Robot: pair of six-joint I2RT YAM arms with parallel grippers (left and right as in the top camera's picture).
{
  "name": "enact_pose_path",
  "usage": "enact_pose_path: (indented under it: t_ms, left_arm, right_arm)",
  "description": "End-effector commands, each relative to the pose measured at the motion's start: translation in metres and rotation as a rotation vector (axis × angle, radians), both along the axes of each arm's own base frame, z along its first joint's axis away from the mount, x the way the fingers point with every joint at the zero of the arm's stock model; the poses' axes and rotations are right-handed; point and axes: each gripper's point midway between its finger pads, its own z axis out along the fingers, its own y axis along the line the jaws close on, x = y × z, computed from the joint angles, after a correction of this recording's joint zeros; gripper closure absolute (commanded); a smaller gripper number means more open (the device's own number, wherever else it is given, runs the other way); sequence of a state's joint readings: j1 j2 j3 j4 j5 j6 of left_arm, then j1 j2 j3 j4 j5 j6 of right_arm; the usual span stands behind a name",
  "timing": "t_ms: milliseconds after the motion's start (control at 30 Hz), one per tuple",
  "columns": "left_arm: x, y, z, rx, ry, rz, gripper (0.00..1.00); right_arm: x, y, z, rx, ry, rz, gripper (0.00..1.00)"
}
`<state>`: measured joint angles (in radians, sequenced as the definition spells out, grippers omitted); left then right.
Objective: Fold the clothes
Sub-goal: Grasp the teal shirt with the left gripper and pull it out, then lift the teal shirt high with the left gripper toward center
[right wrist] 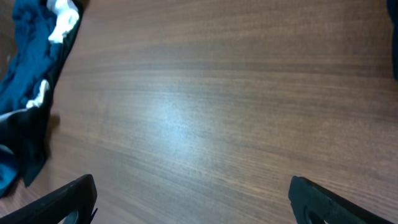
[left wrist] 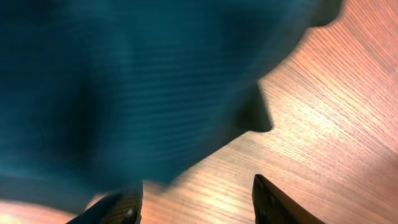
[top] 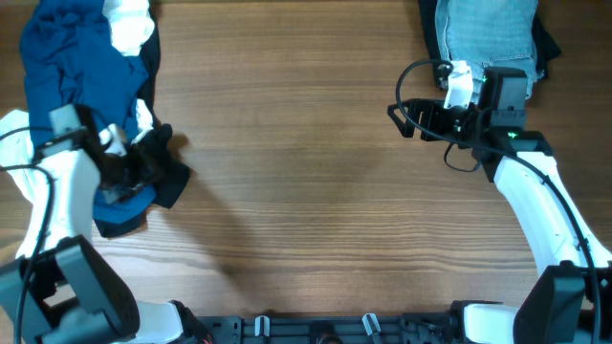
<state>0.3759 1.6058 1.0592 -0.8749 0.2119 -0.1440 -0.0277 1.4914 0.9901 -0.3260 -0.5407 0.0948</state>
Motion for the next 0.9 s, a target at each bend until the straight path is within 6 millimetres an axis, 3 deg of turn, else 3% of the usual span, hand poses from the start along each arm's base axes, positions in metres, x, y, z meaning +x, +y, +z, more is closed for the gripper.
enact_pose_path:
  t_ms: [0,200,500,867]
  left_arm:
    - [0.003,-0.002,-0.015,0.075,-0.001,-0.012,0.43]
    - [0.001,0.017,-0.017,0.184,0.016,0.054,0.43]
    - [0.003,0.027,0.013,0.254,-0.021,0.108,0.48]
    - [0.014,0.047,0.022,0.357,-0.074,0.152,0.52]
  right_arm:
    - [0.008,0.001,0.007,0.04,0.001,-0.041,0.0]
    - [0.009,0.001,0.008,0.041,0.0,-0.042,0.0]
    - [0.01,0.001,0.008,0.041,-0.005,-0.043,0.0]
    - [0.01,0.001,0.009,0.042,-0.008,-0.043,0.0]
